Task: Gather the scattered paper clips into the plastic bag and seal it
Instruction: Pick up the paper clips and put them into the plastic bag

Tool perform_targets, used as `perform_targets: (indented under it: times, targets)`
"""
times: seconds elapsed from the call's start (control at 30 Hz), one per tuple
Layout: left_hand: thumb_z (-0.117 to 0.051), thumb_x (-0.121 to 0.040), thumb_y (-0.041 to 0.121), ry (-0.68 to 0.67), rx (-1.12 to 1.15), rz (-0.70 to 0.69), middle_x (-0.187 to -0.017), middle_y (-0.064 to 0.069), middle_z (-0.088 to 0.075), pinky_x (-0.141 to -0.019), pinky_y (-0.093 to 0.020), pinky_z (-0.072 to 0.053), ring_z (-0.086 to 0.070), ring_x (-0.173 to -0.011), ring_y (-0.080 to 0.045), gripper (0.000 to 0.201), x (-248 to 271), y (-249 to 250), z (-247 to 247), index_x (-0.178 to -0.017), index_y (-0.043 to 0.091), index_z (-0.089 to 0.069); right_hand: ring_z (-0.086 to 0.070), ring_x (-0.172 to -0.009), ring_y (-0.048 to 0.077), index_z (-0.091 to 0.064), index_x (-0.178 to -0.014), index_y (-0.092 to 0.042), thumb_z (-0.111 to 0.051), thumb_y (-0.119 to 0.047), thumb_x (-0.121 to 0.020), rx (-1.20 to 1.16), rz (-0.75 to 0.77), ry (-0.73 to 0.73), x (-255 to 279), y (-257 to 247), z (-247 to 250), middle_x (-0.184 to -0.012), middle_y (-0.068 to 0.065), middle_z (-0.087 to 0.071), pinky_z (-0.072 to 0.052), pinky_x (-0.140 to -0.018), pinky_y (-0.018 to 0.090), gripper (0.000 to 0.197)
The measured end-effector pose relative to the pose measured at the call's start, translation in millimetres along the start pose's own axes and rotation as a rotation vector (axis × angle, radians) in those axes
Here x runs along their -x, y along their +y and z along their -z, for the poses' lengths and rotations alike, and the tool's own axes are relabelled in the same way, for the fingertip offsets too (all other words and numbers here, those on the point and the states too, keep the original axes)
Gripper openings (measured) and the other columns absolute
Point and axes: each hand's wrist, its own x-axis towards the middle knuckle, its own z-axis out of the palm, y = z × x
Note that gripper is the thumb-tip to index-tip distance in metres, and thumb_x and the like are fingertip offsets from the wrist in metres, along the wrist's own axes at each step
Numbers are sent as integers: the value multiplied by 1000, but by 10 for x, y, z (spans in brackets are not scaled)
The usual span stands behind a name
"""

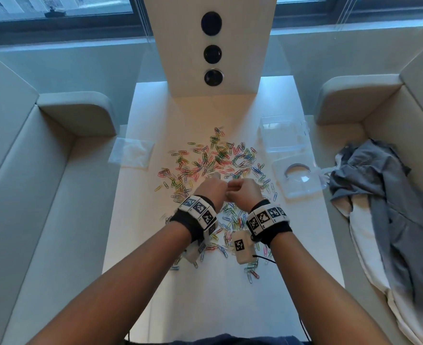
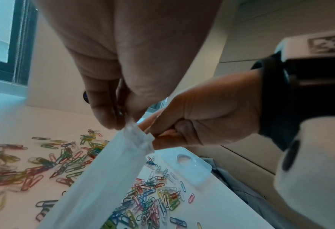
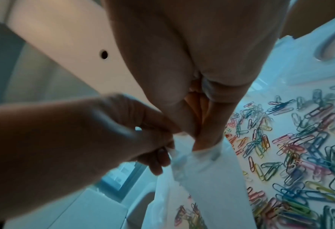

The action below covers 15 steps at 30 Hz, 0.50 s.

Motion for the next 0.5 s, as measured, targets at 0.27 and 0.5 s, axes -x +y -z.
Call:
perform_targets:
  times: [0.27, 0.5]
  targets:
    - [-46, -96, 5, 219, 279, 56, -106, -13, -56, -78, -29, -40, -51, -90, -23, 34, 38, -313, 106, -126, 8, -61, -69, -102, 30, -64, -116, 10, -55, 5, -92, -590, 95, -360, 166, -115, 279, -112, 20, -69, -59, -86, 34, 26]
    - [-48, -94, 7, 499, 286, 187, -94, -9, -59, -82, -22, -38, -57, -89, -24, 36, 610, -1191, 582, -125, 9, -65, -66, -105, 29, -73, -109, -22, -59, -17, -92, 452, 391, -388, 37, 238, -466, -113, 7, -71, -54, -92, 46, 23]
